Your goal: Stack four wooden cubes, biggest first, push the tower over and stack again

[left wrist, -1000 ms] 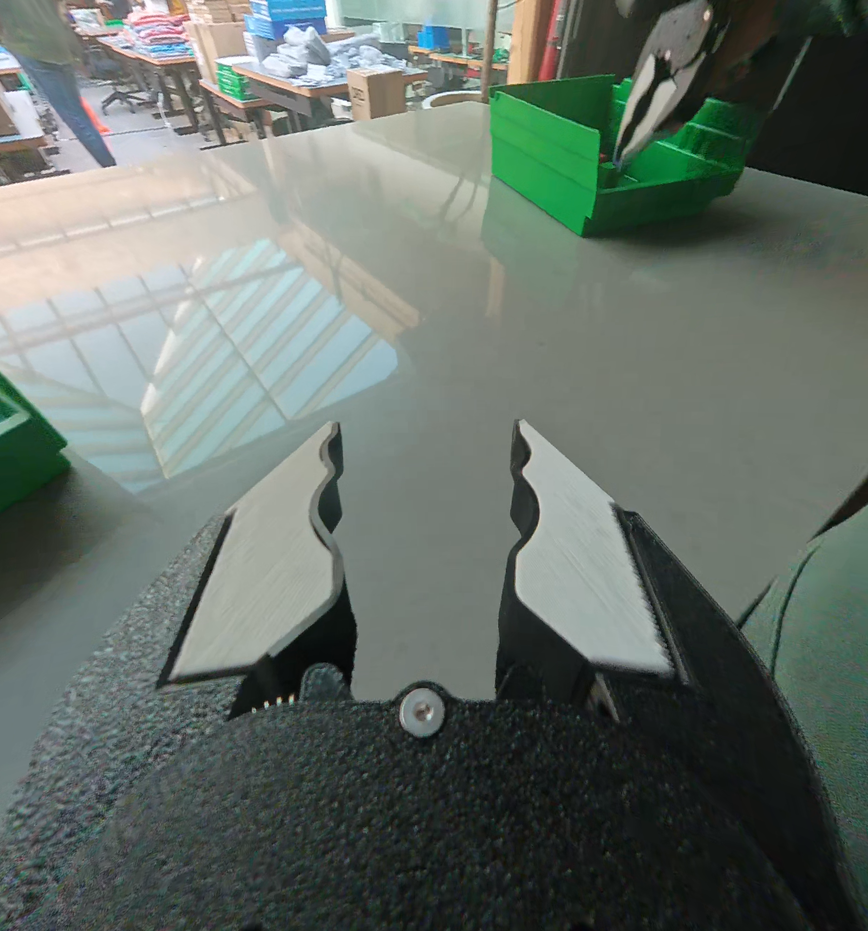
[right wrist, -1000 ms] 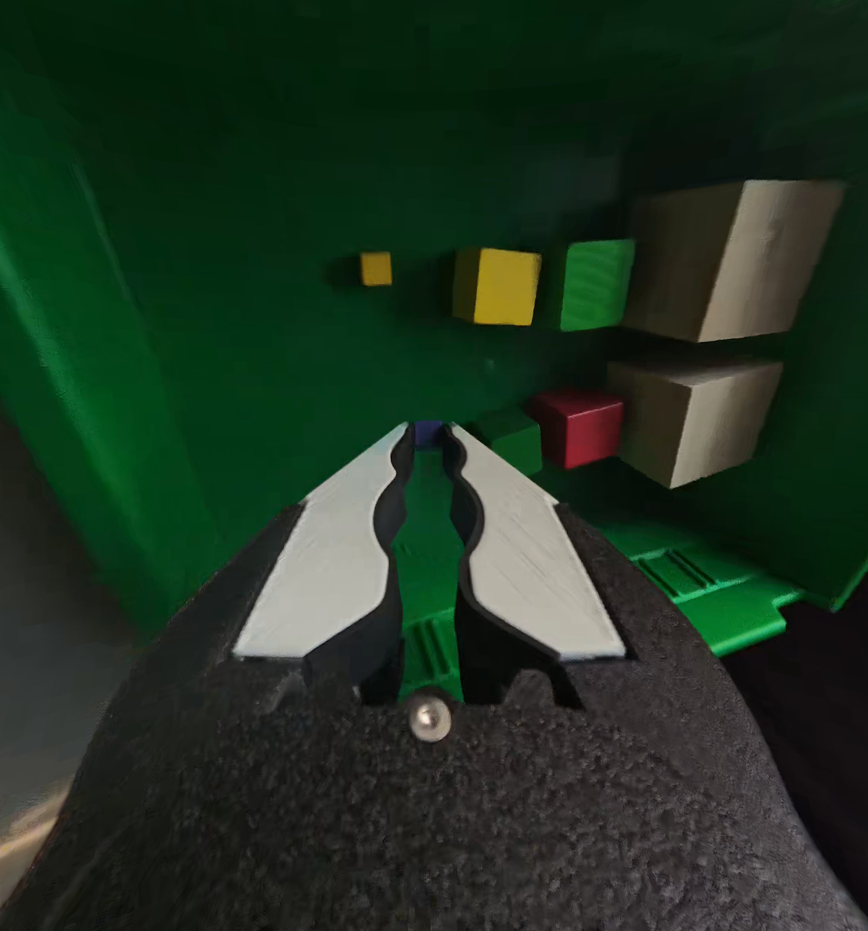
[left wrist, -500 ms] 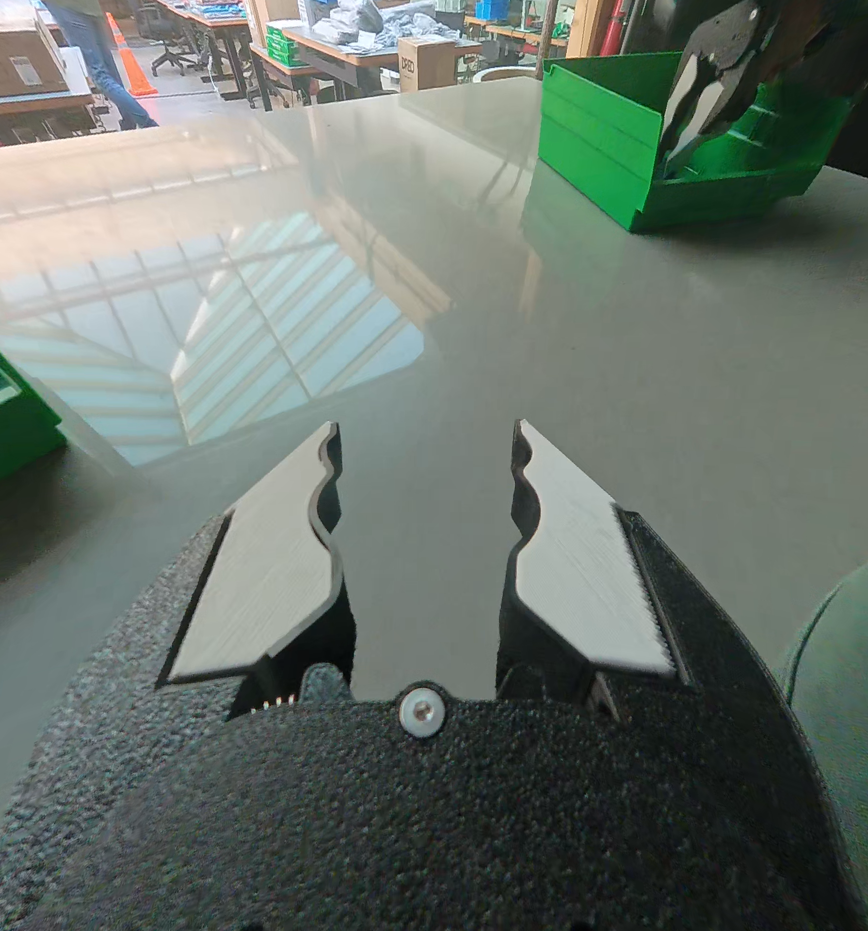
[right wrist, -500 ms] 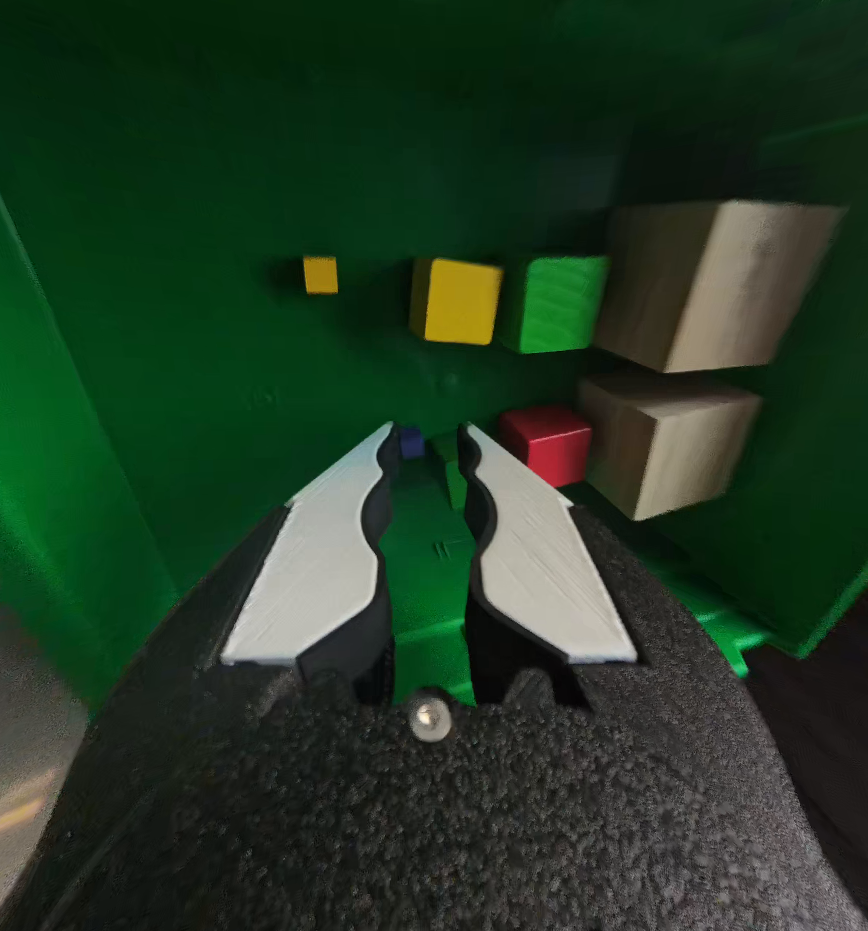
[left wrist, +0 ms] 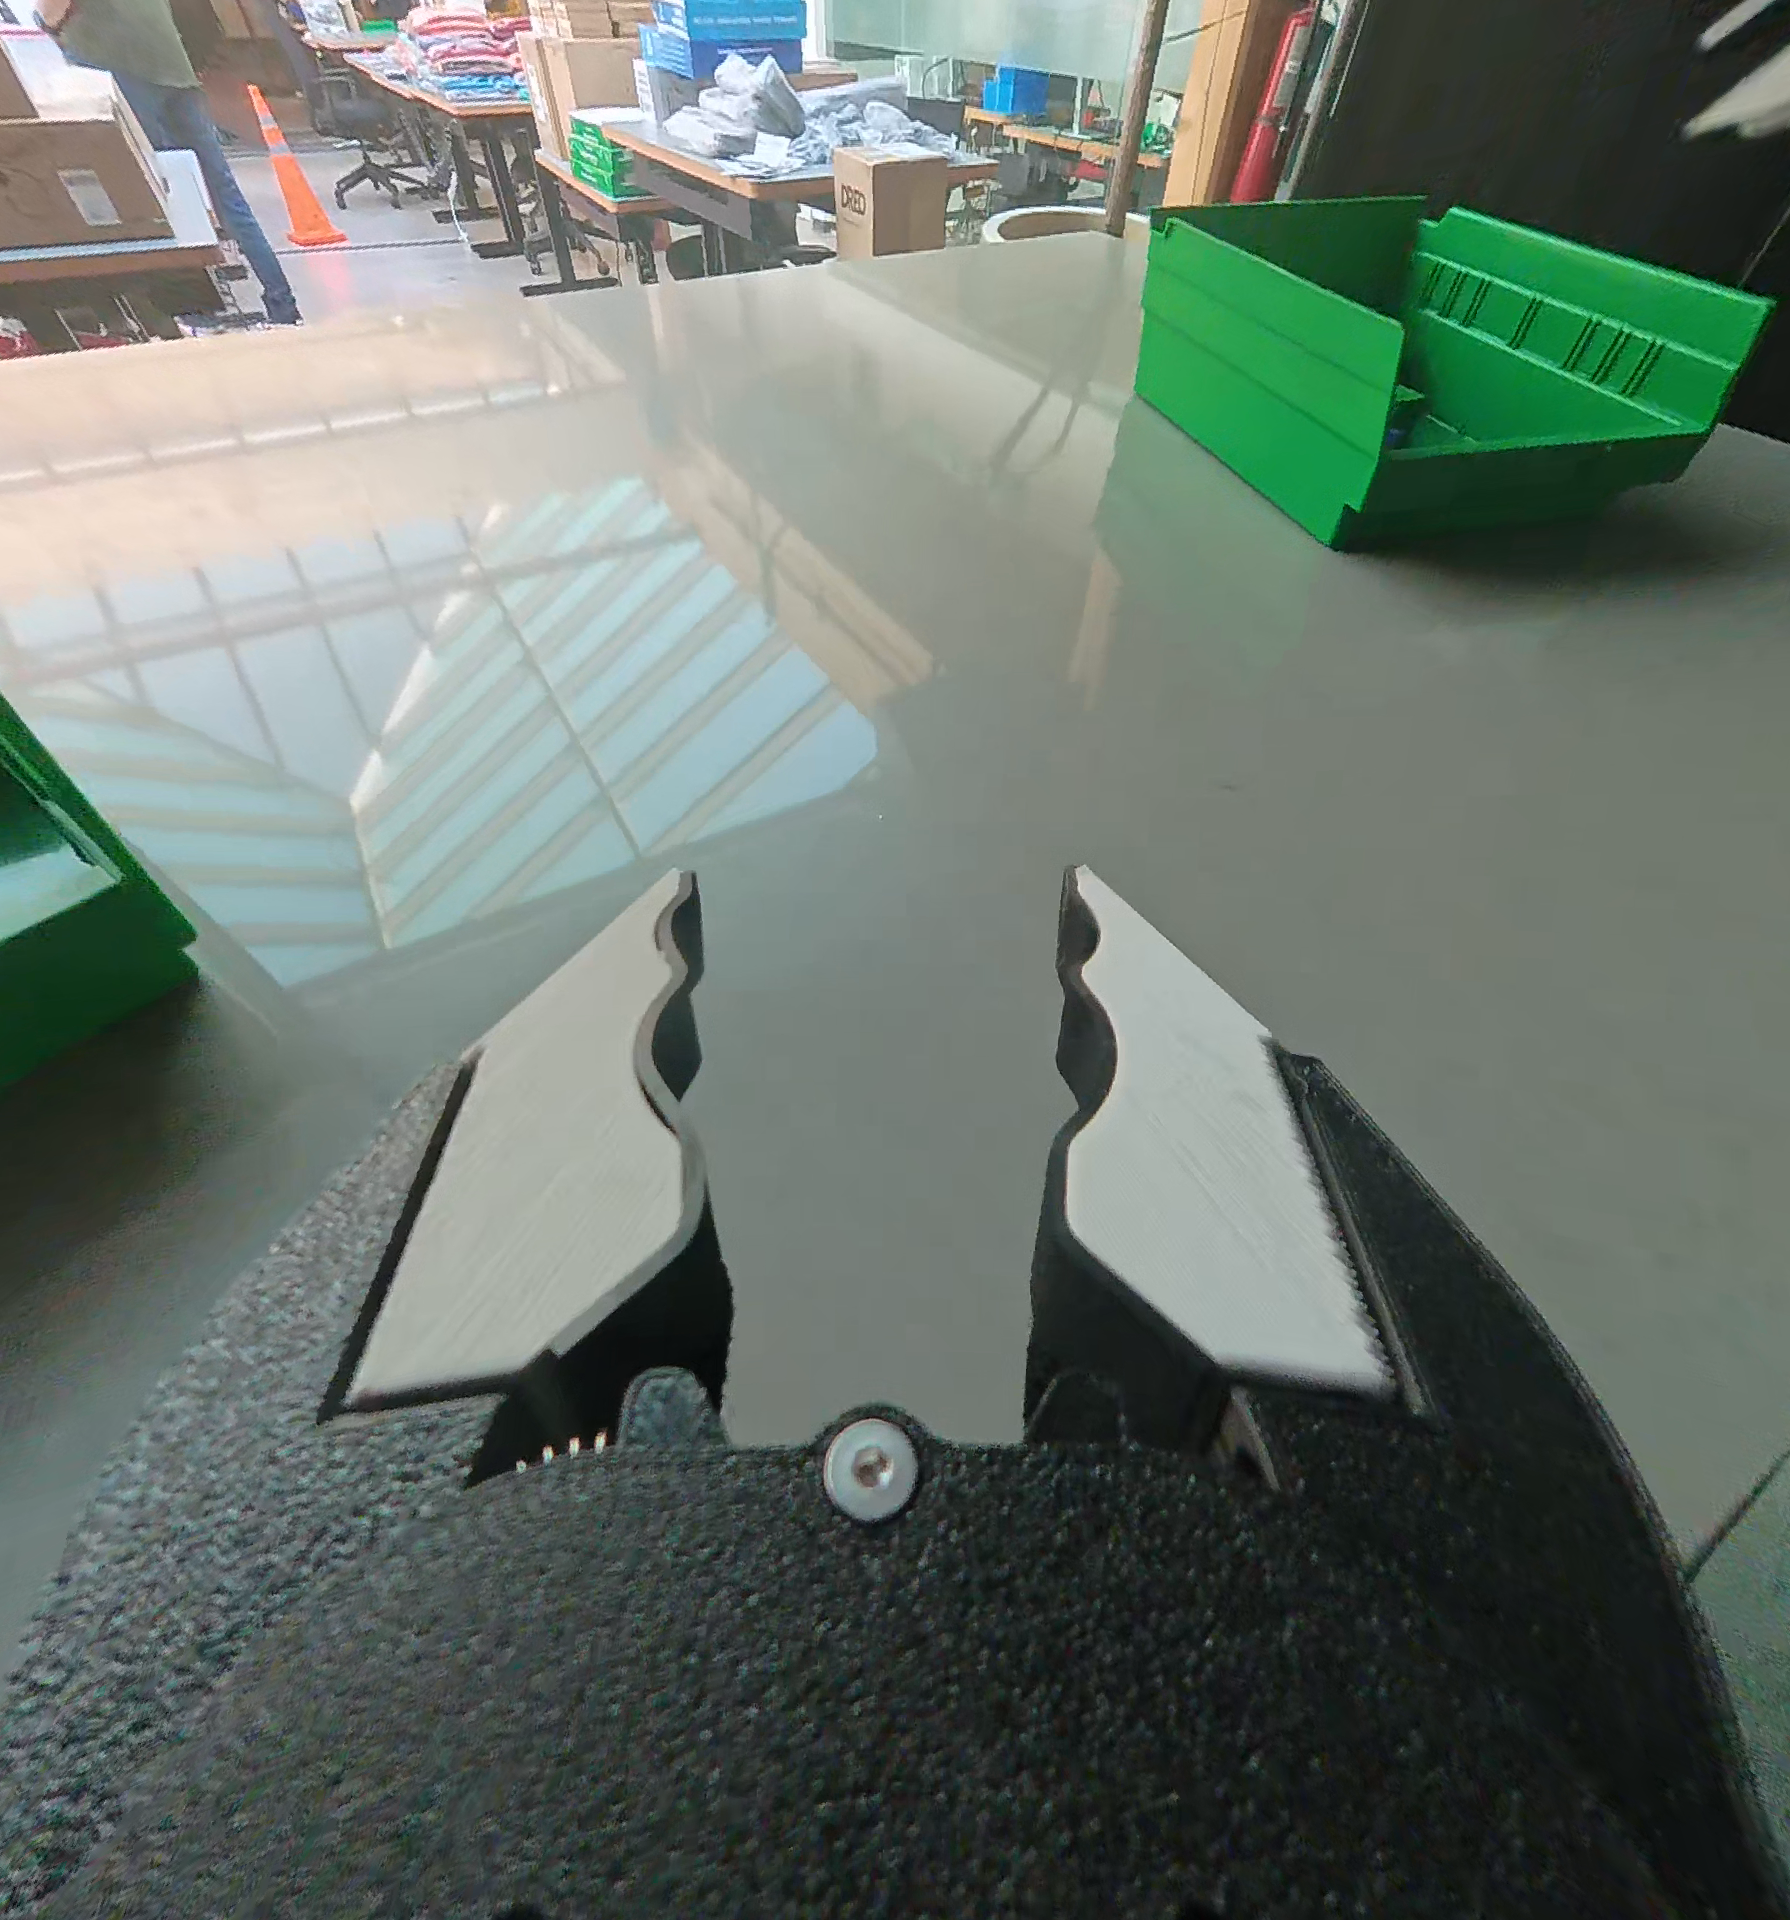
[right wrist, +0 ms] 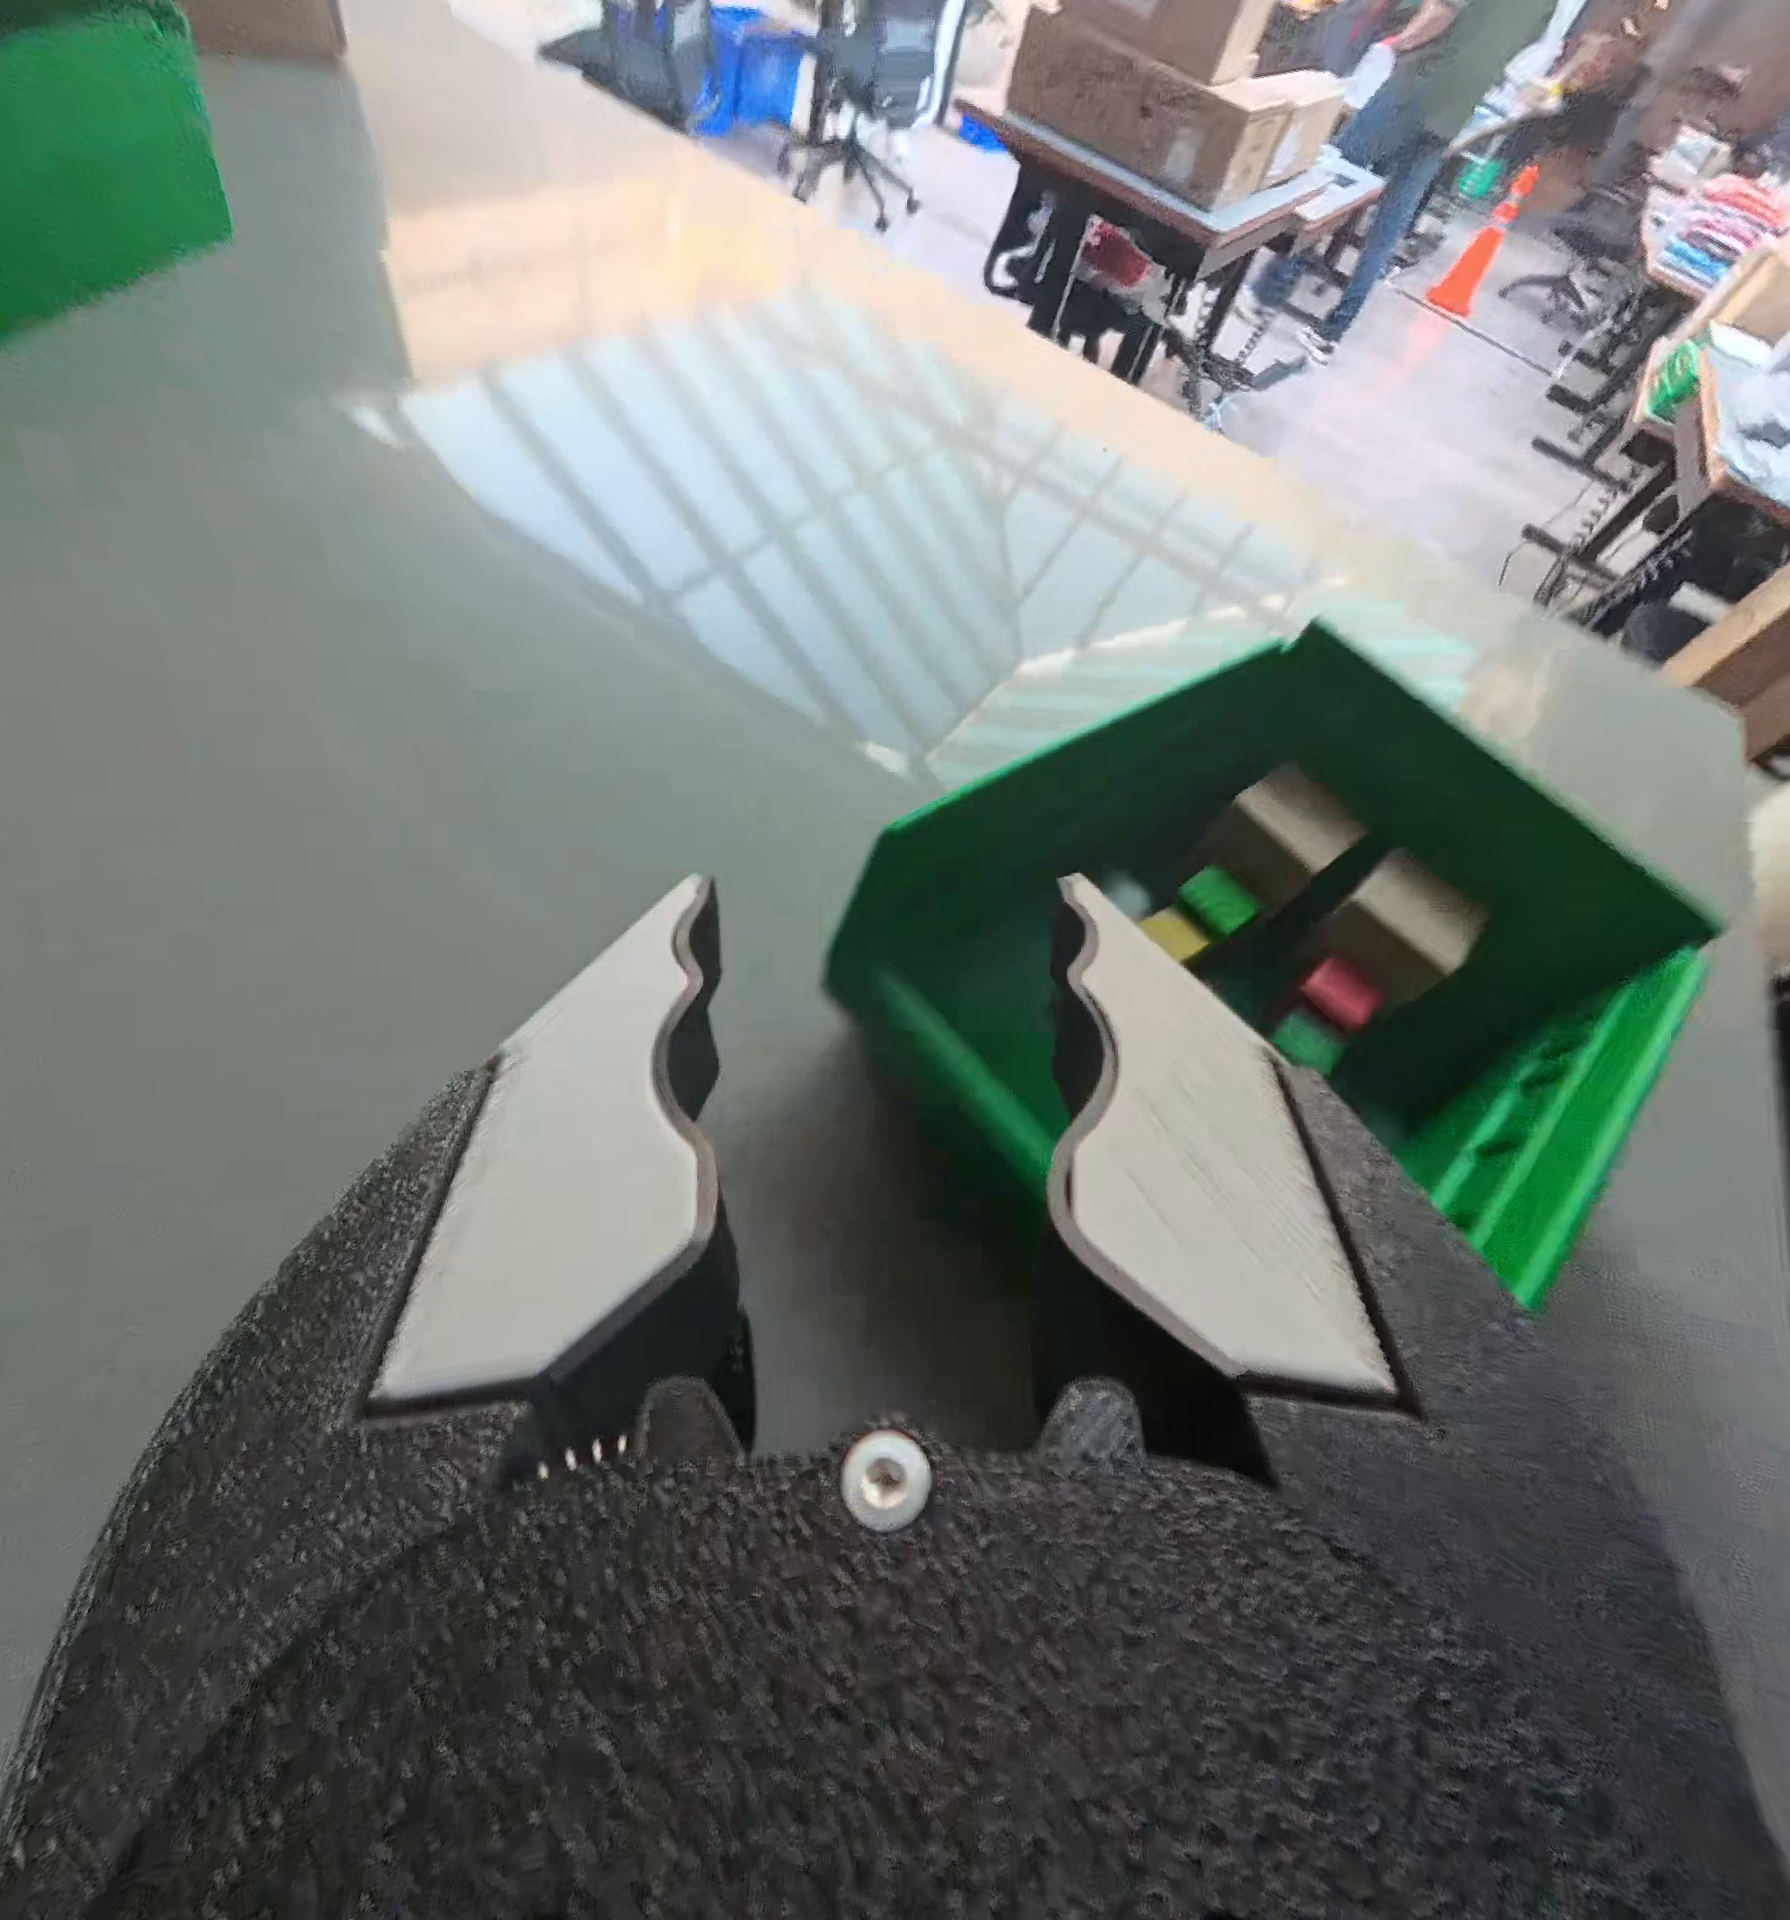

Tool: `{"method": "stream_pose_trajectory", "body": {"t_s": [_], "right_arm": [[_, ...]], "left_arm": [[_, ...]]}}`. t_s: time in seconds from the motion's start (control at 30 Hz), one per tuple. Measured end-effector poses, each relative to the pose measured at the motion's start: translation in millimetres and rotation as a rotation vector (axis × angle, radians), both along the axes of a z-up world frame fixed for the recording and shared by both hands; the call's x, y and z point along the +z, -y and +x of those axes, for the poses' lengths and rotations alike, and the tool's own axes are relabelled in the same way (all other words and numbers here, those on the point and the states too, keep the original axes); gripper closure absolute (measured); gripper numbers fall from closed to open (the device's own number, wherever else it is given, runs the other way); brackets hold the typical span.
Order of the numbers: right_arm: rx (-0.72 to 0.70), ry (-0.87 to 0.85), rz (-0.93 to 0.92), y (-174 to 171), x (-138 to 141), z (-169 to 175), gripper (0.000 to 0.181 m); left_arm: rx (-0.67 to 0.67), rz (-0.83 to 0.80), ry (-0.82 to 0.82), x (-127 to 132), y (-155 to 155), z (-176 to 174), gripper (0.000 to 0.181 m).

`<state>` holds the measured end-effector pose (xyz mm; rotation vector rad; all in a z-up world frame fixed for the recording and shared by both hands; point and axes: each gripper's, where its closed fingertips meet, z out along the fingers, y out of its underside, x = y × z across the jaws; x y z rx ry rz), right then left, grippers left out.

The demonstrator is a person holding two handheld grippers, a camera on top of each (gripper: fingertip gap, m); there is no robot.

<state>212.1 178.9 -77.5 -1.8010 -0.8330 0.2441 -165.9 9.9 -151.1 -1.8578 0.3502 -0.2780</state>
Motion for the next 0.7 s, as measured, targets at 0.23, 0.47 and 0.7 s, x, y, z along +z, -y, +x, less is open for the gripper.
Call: {"method": "stream_pose_trajectory", "body": {"t_s": [0.23,0.47,0.7], "right_arm": [[-0.325,-0.120,0.034,96.1,-77.2,-4.9,0.084],[-0.445,-0.077,0.042,149.8,-99.1,-19.0,0.086],[-0.225,-0.226,-0.001,168.3,-95.4,-102.8,0.113]], "left_arm": [[0.063,0.009,0.015,-4.4,-11.5,-13.0,0.105],[0.149,-0.022,0.024,-16.3,-6.9,-33.4,0.100],[0.103,-0.057,-0.007,-32.8,-7.3,-11.0,0.115]]}}
